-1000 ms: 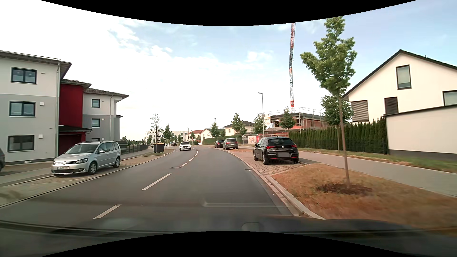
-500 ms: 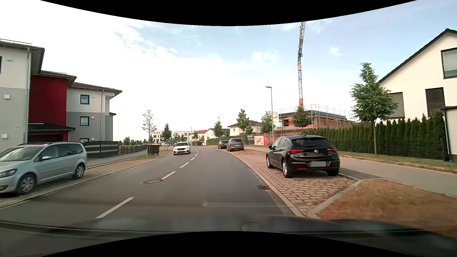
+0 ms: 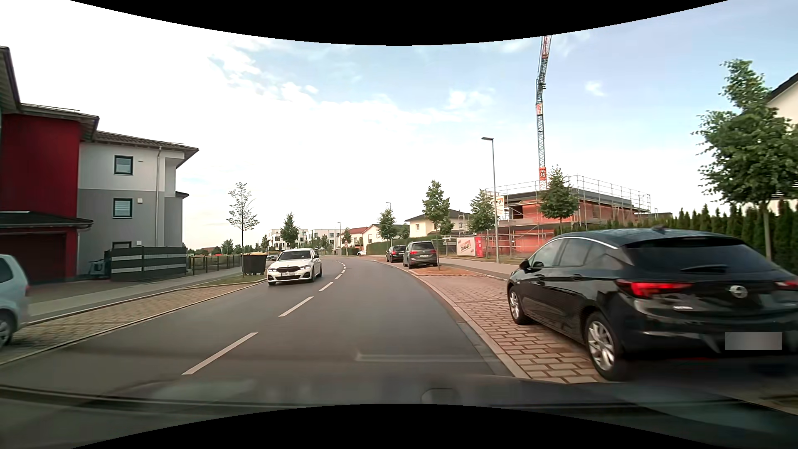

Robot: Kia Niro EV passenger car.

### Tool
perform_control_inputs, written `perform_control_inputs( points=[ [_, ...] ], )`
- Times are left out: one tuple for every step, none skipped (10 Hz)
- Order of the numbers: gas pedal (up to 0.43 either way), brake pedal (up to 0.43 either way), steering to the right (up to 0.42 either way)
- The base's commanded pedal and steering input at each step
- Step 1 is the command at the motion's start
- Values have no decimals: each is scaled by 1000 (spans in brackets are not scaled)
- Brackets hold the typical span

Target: Follow the waypoints while adhering to traffic rules and regulations

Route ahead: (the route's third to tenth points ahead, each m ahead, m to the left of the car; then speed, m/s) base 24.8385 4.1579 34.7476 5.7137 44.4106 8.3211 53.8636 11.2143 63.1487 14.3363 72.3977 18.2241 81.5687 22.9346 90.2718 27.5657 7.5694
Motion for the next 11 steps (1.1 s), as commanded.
perform_control_inputs(
  points=[
    [110, 0, -31],
    [118, 0, -31],
    [130, 0, -34],
    [130, 0, -36],
    [130, 0, -37],
    [130, 0, -37],
    [130, 0, -37],
    [130, 0, -37],
    [130, 0, -37],
    [138, 0, -37],
    [169, 0, -37]
  ],
)
